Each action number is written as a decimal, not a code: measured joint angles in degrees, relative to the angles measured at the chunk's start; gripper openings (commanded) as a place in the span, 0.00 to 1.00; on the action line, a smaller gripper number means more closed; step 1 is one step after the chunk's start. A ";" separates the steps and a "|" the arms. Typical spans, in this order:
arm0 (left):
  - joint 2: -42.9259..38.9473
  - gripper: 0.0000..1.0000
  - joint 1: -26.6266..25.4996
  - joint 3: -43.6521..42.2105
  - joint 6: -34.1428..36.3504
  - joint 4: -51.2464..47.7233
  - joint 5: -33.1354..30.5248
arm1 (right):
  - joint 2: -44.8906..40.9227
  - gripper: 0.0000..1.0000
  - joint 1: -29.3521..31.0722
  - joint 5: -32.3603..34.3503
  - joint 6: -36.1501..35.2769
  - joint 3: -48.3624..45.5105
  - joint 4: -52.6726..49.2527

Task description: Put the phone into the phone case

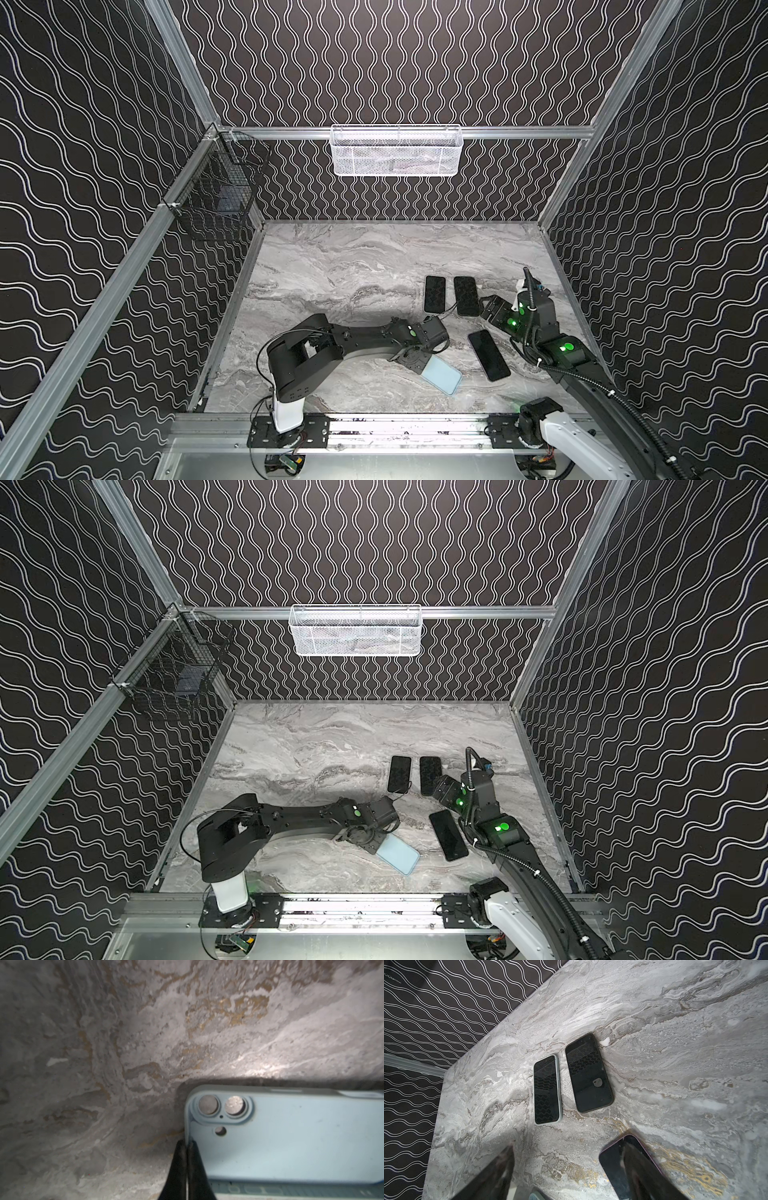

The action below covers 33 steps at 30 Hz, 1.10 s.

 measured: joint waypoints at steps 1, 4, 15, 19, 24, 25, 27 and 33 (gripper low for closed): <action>-0.28 0.00 0.46 -0.39 -0.02 0.50 0.02 | 0.00 0.84 -0.02 0.00 0.00 0.00 0.02; -2.21 0.00 2.49 -2.40 -0.35 0.76 -0.31 | 0.02 0.84 -0.07 -0.02 -0.04 0.04 0.02; -17.49 0.00 19.91 -16.92 -6.56 -2.75 -1.31 | 4.98 0.84 -0.17 -2.64 -2.43 0.83 0.24; -20.57 0.00 25.51 -20.24 -9.25 -2.95 -1.11 | 6.51 0.84 -0.17 -3.91 -3.08 0.83 0.98; -20.52 0.00 27.78 -20.94 -10.71 -3.08 0.63 | 8.48 0.84 -0.20 -4.72 -3.96 0.83 1.03; -20.17 0.00 27.82 -20.87 -10.71 -3.02 1.16 | 8.55 0.85 -0.22 -4.72 -4.26 0.81 1.03; -19.41 0.00 27.91 -20.57 -10.67 -3.04 1.53 | 8.35 0.87 -0.35 -4.63 -4.37 0.33 1.16; -18.18 0.00 28.00 -19.58 -8.96 -3.08 2.19 | 8.13 0.88 -2.60 -4.09 -4.33 -2.12 1.11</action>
